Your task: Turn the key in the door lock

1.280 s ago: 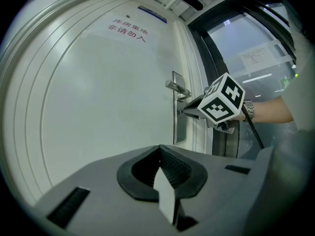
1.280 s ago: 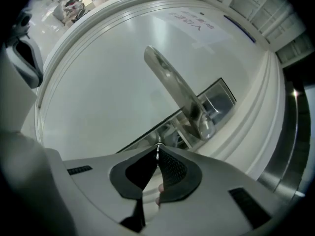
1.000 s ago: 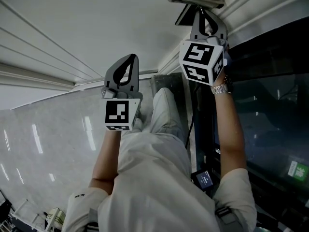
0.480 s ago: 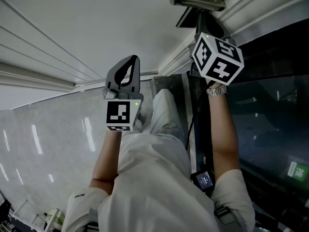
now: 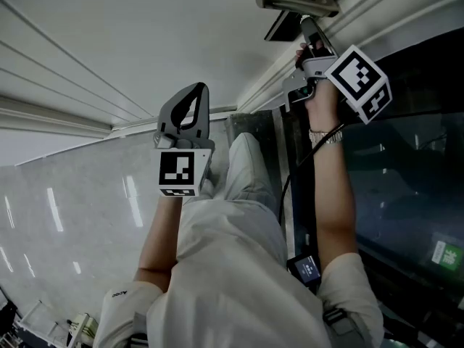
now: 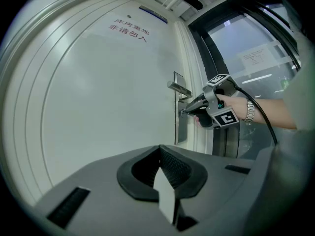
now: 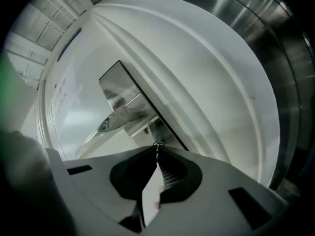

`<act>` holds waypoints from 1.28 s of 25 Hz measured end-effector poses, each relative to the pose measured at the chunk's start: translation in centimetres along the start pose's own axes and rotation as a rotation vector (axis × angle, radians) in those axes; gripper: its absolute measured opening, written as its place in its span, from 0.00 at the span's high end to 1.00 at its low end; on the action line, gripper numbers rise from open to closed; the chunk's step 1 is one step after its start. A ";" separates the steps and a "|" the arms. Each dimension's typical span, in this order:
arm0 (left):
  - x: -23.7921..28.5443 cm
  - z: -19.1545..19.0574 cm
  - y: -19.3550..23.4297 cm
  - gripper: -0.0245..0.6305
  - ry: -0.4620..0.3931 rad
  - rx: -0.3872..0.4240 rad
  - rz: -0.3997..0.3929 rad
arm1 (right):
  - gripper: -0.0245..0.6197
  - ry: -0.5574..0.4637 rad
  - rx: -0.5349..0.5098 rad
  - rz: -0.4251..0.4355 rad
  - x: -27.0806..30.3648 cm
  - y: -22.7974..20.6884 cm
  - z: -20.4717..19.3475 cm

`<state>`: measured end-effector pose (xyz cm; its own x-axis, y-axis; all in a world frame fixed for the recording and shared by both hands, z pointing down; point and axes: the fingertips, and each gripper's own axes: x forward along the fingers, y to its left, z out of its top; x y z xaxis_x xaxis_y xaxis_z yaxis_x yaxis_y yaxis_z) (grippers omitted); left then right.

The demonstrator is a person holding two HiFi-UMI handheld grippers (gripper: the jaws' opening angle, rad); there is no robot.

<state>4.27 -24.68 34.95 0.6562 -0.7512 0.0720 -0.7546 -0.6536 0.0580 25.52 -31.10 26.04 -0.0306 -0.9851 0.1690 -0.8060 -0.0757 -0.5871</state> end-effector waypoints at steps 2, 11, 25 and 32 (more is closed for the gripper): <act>-0.1 0.0 0.0 0.95 0.001 0.001 0.001 | 0.94 -0.017 0.061 0.008 -0.1 0.0 0.0; -0.2 -0.4 0.3 0.95 0.010 -0.002 0.017 | 0.94 -0.012 0.482 0.130 0.0 -0.8 -0.2; -0.6 -0.4 0.7 0.95 0.008 -0.002 0.039 | 0.90 -0.036 0.441 0.099 -0.1 -1.1 -0.3; -0.6 -0.4 0.7 0.95 0.007 -0.003 0.029 | 0.69 -0.027 0.432 0.161 0.0 -2.1 -1.0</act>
<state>3.33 -24.62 35.35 0.6337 -0.7693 0.0811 -0.7736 -0.6310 0.0591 26.61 -30.75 27.99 -0.1151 -0.9928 0.0317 -0.4719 0.0265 -0.8813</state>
